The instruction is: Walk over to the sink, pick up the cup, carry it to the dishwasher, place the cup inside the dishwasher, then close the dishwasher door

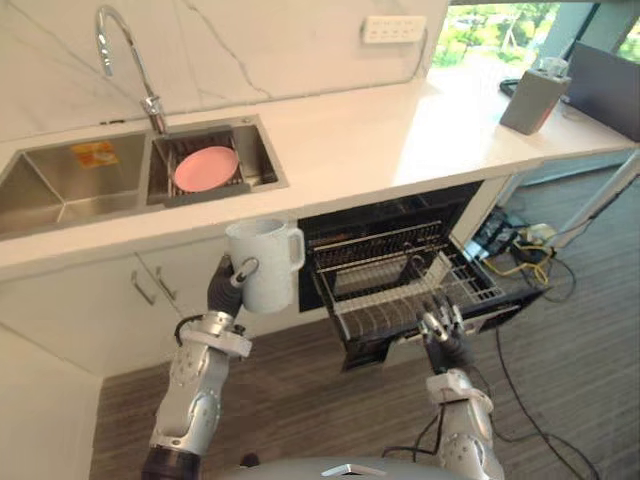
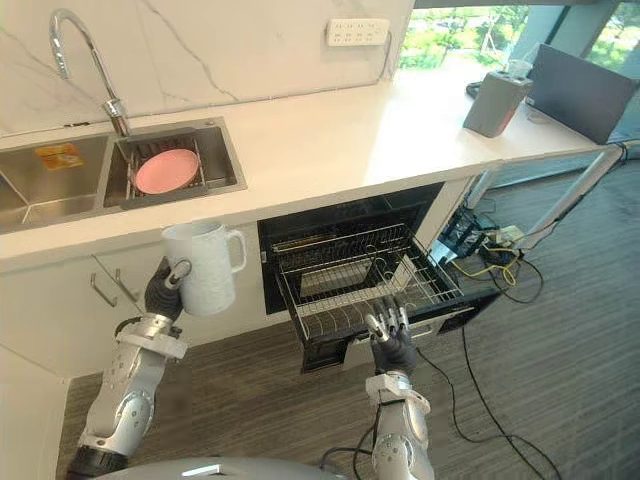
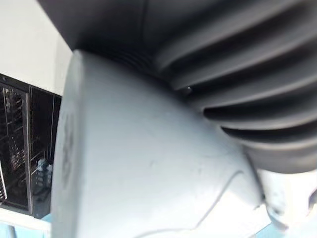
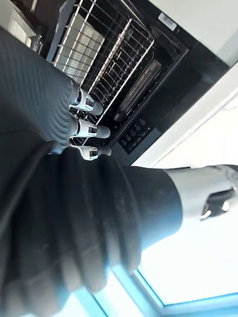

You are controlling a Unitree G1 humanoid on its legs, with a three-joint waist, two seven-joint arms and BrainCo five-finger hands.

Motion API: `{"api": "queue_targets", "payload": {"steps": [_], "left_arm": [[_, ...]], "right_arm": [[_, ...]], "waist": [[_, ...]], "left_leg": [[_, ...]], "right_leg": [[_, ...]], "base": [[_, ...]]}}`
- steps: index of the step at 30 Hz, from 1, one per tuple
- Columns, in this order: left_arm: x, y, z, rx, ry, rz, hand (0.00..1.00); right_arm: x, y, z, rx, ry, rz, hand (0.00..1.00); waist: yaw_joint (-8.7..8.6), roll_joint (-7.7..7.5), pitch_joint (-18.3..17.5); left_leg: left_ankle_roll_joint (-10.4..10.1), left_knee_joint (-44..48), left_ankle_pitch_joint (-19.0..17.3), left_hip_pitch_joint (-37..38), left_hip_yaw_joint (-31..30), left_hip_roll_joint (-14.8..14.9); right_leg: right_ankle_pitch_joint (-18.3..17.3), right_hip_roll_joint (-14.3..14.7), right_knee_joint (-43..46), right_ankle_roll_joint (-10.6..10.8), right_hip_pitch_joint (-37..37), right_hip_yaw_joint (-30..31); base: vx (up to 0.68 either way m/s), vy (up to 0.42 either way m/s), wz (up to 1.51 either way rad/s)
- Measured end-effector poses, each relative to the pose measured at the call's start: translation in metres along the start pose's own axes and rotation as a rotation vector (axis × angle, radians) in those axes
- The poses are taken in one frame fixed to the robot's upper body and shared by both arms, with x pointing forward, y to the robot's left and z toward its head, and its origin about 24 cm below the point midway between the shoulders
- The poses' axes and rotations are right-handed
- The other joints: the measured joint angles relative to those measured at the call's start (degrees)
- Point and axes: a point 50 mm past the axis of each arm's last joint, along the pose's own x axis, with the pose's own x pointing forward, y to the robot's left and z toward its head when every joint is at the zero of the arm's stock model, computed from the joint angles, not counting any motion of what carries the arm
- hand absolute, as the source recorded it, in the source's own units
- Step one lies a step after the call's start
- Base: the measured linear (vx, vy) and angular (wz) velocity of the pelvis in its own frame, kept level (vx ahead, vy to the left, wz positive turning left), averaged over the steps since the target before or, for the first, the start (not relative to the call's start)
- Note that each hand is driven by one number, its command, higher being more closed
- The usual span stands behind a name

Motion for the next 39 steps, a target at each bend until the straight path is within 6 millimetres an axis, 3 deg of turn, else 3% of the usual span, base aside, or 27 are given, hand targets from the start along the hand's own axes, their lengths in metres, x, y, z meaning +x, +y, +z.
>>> {"api": "queue_targets", "payload": {"steps": [2, 4, 5, 7, 9, 10, 12, 14, 16, 19, 20, 21, 22, 24, 25, 26, 28, 29, 32, 34, 36, 37, 38, 39], "left_arm": [[0.001, 0.000, -0.001, 0.021, 0.015, 0.016, 1.00], [0.001, 0.007, 0.004, 0.038, -0.004, 0.090, 1.00], [0.001, 0.009, 0.006, 0.043, -0.008, 0.104, 1.00], [0.004, 0.016, 0.013, 0.059, -0.043, 0.169, 1.00], [0.006, 0.015, 0.013, 0.062, -0.051, 0.189, 1.00], [0.007, 0.014, 0.012, 0.054, -0.055, 0.197, 1.00], [0.006, 0.012, 0.011, 0.029, -0.085, 0.231, 1.00], [0.003, 0.013, 0.012, 0.026, -0.106, 0.257, 1.00], [0.000, 0.015, 0.011, 0.032, -0.115, 0.291, 1.00], [-0.001, 0.012, 0.007, 0.022, -0.115, 0.305, 1.00], [-0.001, 0.009, 0.006, 0.017, -0.108, 0.297, 1.00], [0.000, 0.006, 0.002, 0.010, -0.095, 0.291, 1.00], [0.000, 0.004, 0.000, 0.001, -0.087, 0.294, 1.00], [0.000, 0.003, -0.003, -0.013, -0.080, 0.302, 1.00], [0.000, 0.003, -0.003, -0.010, -0.076, 0.296, 1.00], [0.000, 0.003, -0.003, -0.008, -0.076, 0.292, 1.00], [-0.001, 0.007, -0.001, 0.028, -0.068, 0.262, 1.00], [-0.001, 0.007, -0.001, 0.030, -0.063, 0.260, 1.00], [0.001, 0.003, 0.000, 0.021, -0.051, 0.230, 1.00], [0.004, -0.003, 0.001, 0.004, -0.046, 0.206, 1.00], [0.005, -0.005, 0.000, -0.002, -0.031, 0.193, 1.00], [0.005, -0.005, 0.000, -0.002, -0.031, 0.195, 1.00], [0.005, -0.003, 0.001, 0.008, -0.031, 0.198, 1.00], [0.005, -0.001, 0.003, 0.013, -0.038, 0.210, 1.00]], "right_arm": [[0.004, 0.007, -0.002, -0.005, 0.015, 0.047, 0.00], [0.009, 0.022, -0.010, -0.010, 0.061, 0.145, 0.00], [0.010, 0.027, -0.013, -0.004, 0.075, 0.172, 0.00], [0.010, 0.042, -0.011, 0.004, 0.071, 0.257, 0.00], [0.009, 0.046, -0.004, -0.006, 0.047, 0.290, 0.00], [0.010, 0.046, -0.002, -0.012, 0.042, 0.295, 0.00], [0.011, 0.046, 0.001, -0.036, 0.038, 0.312, 0.00], [0.011, 0.046, 0.002, -0.045, 0.033, 0.318, 0.00], [0.013, 0.049, 0.004, -0.075, 0.022, 0.331, 0.00], [0.017, 0.053, 0.011, -0.084, -0.022, 0.341, 0.00], [0.017, 0.054, 0.014, -0.089, -0.034, 0.346, 0.00], [0.017, 0.053, 0.020, -0.104, -0.055, 0.346, 0.00], [0.018, 0.050, 0.024, -0.123, -0.062, 0.347, 0.00], [0.019, 0.047, 0.028, -0.152, -0.060, 0.344, 0.00], [0.020, 0.045, 0.028, -0.156, -0.058, 0.327, 0.00], [0.019, 0.046, 0.026, -0.142, -0.058, 0.314, 0.00], [0.019, 0.051, 0.018, -0.085, -0.066, 0.279, 0.00], [0.019, 0.052, 0.017, -0.078, -0.069, 0.266, 0.00], [0.021, 0.050, 0.020, -0.068, -0.093, 0.214, 0.00], [0.021, 0.049, 0.020, -0.068, -0.095, 0.187, 0.00], [0.021, 0.048, 0.020, -0.072, -0.097, 0.168, 0.00], [0.021, 0.048, 0.019, -0.069, -0.098, 0.165, 0.00], [0.020, 0.050, 0.016, -0.055, -0.094, 0.165, 0.00], [0.020, 0.051, 0.015, -0.049, -0.094, 0.166, 0.00]], "waist": [[0.31, 0.58, 0.2], [0.89, 1.24, 0.7], [0.93, 1.26, 0.7], [0.93, -0.18, 1.5], [0.64, -0.05, 2.5], [0.61, 0.32, 3.0], [0.86, 2.42, 4.5], [1.74, 3.45, 5.3], [2.52, 4.10, 5.3], [2.00, 2.97, 5.5], [1.87, 2.76, 5.5], [1.50, 2.61, 5.4], [1.11, 2.95, 5.2], [0.83, 4.53, 4.3], [0.76, 4.78, 3.8], [0.75, 4.06, 3.6], [0.83, 0.68, 3.3], [0.86, 0.24, 3.1], [1.02, 0.29, 2.9], [1.35, 1.40, 3.0], [1.66, 2.53, 3.0], [1.56, 2.69, 3.0], [1.11, 2.97, 3.3], [0.94, 2.60, 3.0]], "left_leg": [[0.7, 1.3, -2.1, 1.3, 4.3, 0.5], [1.3, 2.8, -3.7, 1.2, 9.7, 2.5], [1.4, 2.9, -3.7, 0.8, 10.5, 2.9], [0.4, 4.7, -5.0, -1.6, 10.9, 3.4], [0.3, 8.2, -6.6, -3.4, 11.1, 3.6], [0.2, 10.1, -7.6, -3.9, 11.0, 4.0], [-0.2, 19.0, -11.3, -6.2, 10.3, 6.7], [-0.2, 25.8, -11.8, -8.3, 10.4, 9.0], [-0.5, 26.2, -11.4, -8.6, 10.4, 9.7], [-0.9, 20.7, -8.2, -7.6, 9.2, 7.0], [-0.7, 19.7, -8.5, -7.7, 9.1, 6.9], [-2.3, 17.0, -7.5, -7.5, 7.8, 7.4], [-4.5, 14.0, -5.0, -7.2, 6.0, 8.1], [-4.6, 10.5, 0.4, -7.0, 4.6, 10.0], [-5.4, 9.5, -1.8, -5.7, 4.4, 9.1], [-4.7, 9.6, -1.9, -5.6, 5.0, 7.9], [-2.8, 10.1, -3.1, -6.6, 5.5, 4.3], [-2.4, 10.4, -3.5, -7.0, 5.3, 3.6], [-1.2, 11.8, -5.6, -8.5, 3.8, 2.0], [-0.4, 11.5, -6.1, -8.2, 3.5, 1.8], [1.1, 9.1, -6.1, -5.3, 4.7, 1.6], [1.6, 8.6, -6.2, -4.7, 5.0, 1.8], [2.1, 8.2, -6.3, -4.0, 5.3, 2.1], [2.6, 7.9, -6.1, -3.7, 5.4, 2.3]], "right_leg": [[2.1, -1.9, 2.2, -0.7, -1.9, -5.7], [4.0, -2.0, -2.3, -1.2, -2.6, -13.1], [4.1, -1.4, -4.8, -1.4, -2.5, -13.6], [5.4, 0.5, -15.2, -2.9, -0.3, -14.2], [5.5, 0.5, -18.5, -2.7, 0.9, -14.4], [5.4, 0.6, -19.0, -2.5, 1.5, -14.5], [3.9, 1.4, -18.7, -1.4, 3.7, -15.7], [3.4, 1.8, -18.9, -1.9, 4.8, -15.8], [3.3, 2.1, -19.1, -2.1, 5.6, -15.8], [4.7, -0.2, -19.7, -2.1, 5.4, -17.0], [5.3, -1.3, -19.6, -1.4, 5.3, -17.1], [5.7, -2.6, -19.6, -0.8, 5.1, -16.8], [6.2, -3.6, -19.9, 0.2, 5.0, -16.4], [7.0, -4.0, -21.3, 1.7, 4.7, -15.4], [7.9, -5.0, -22.2, 3.1, 4.7, -14.8], [8.7, -6.1, -22.9, 3.2, 5.1, -14.4], [10.8, -9.1, -25.1, 3.0, 5.0, -14.4], [11.6, -9.5, -25.0, 3.0, 4.8, -14.8], [14.3, -10.9, -23.2, 1.7, 3.9, -17.7], [15.7, -12.1, -16.7, -0.3, 0.4, -17.3], [19.1, -13.8, -7.0, -5.3, -5.1, -17.5], [19.1, -13.9, -5.6, -5.6, -5.9, -17.1], [15.6, -12.4, -4.9, -3.7, -6.7, -16.9], [13.1, -10.2, -6.2, -3.4, -7.1, -16.9]], "base": [[0.03, 0.137, -1.17], [0.00, 0.097, -1.41], [-0.03, -0.005, -1.21], [-0.05, -0.076, -0.82], [-0.06, -0.054, -0.22], [-0.07, -0.052, -0.01], [-0.07, -0.033, 0.17], [-0.10, 0.012, 0.12], [-0.09, -0.008, 0.03], [-0.04, 0.033, 0.15], [-0.01, 0.075, 0.07], [0.00, 0.104, -0.03], [0.01, 0.134, -0.08], [0.04, 0.254, -0.23], [0.07, 0.323, -0.25], [0.07, 0.373, -0.20], [0.03, 0.287, -0.02], [-0.03, 0.212, 0.21], [-0.02, 0.162, 0.20], [-0.01, 0.143, -0.07], [-0.02, 0.210, -0.32], [0.02, 0.130, -0.28], [0.03, 0.059, -0.14], [0.04, 0.027, -0.07]]}}
